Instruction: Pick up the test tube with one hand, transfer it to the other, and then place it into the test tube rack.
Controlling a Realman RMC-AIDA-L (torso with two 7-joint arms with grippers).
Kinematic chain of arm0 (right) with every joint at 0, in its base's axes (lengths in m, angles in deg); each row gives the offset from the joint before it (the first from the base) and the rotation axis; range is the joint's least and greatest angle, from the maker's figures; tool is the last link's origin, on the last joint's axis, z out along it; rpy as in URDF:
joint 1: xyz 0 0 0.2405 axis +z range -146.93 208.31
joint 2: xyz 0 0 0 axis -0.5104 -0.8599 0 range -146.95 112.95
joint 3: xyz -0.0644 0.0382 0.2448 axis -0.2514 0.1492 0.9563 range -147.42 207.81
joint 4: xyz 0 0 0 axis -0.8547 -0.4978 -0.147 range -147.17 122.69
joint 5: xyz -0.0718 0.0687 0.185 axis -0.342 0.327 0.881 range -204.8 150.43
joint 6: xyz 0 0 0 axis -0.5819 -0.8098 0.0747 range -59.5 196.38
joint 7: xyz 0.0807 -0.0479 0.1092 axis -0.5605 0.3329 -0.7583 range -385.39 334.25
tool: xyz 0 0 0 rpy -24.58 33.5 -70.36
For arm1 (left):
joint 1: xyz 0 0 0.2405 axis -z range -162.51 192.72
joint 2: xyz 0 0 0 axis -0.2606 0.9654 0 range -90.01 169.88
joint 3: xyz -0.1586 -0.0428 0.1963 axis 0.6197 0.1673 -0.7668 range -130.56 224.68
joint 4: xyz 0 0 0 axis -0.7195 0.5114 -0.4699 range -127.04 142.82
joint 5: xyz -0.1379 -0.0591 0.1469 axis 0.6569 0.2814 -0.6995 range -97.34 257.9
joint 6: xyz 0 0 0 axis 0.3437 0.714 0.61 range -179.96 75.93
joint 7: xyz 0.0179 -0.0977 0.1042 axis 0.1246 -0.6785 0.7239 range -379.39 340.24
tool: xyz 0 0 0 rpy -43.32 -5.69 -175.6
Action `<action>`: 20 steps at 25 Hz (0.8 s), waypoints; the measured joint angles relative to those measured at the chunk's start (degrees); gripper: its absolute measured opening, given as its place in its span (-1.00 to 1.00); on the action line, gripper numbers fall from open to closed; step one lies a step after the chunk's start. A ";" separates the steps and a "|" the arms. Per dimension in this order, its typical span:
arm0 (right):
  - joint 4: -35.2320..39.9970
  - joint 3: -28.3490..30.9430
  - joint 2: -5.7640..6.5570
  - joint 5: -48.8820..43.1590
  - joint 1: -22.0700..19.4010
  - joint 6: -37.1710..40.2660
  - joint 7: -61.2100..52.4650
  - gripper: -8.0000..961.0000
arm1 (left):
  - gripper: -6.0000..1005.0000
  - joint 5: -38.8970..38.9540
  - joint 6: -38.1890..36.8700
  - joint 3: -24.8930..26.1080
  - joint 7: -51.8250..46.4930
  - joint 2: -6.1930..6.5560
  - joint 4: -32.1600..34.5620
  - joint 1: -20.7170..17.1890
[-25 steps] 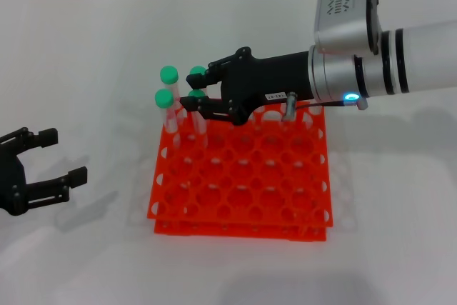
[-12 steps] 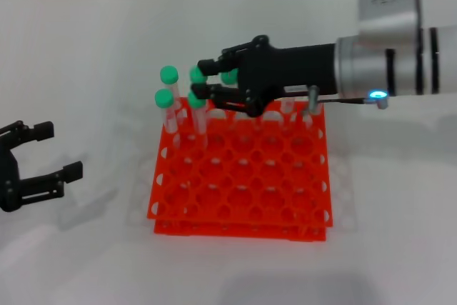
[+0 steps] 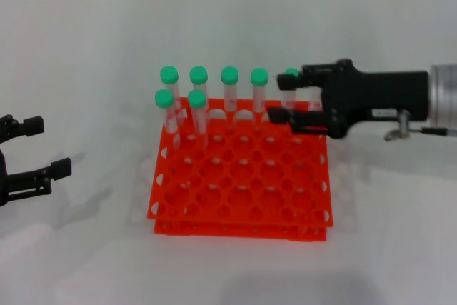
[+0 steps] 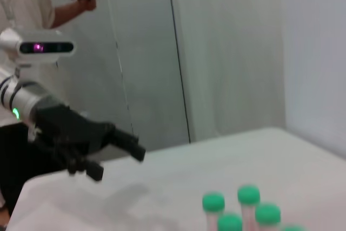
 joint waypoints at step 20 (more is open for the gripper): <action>-2.18 1.03 2.45 -9.20 -1.94 7.31 -0.61 0.81 | 0.75 -8.64 -5.54 -0.44 -2.31 1.61 -2.23 6.82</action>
